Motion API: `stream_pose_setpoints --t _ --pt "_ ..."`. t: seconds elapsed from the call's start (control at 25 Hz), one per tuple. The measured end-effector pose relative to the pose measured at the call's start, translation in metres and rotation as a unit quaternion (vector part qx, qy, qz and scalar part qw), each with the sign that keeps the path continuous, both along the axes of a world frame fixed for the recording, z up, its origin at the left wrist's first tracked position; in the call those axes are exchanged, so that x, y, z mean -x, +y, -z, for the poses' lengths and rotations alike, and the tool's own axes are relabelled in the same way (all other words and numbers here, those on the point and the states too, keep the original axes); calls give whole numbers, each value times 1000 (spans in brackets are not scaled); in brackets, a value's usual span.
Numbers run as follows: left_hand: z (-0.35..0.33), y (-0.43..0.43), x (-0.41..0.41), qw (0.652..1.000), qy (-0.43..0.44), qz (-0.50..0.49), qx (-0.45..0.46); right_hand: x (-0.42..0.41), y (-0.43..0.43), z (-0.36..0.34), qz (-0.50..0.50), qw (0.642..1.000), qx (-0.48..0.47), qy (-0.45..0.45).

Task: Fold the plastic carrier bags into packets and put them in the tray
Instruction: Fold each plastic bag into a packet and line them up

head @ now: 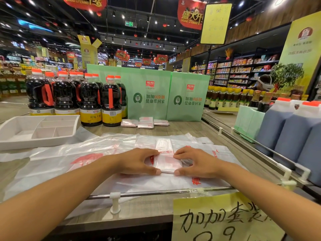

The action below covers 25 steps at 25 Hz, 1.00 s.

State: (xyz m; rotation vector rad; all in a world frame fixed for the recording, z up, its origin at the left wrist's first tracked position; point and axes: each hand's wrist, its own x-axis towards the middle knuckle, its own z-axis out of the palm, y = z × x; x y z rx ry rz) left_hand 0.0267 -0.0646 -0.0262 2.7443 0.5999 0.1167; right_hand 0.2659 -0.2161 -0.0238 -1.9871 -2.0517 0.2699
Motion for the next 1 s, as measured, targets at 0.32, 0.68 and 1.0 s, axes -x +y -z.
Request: stream_pose_setpoints --t 0.32,0.68,1.0 --pt "2 1 0 1000 8 2 10 8 -4 -5 5 999 -40 3" --pt "-5 -2 0 996 -78 12 -39 16 -7 -9 -3 995 -73 -74" --pt "-5 -2 -1 995 -96 16 -23 14 -6 -8 10 996 -87 -21"
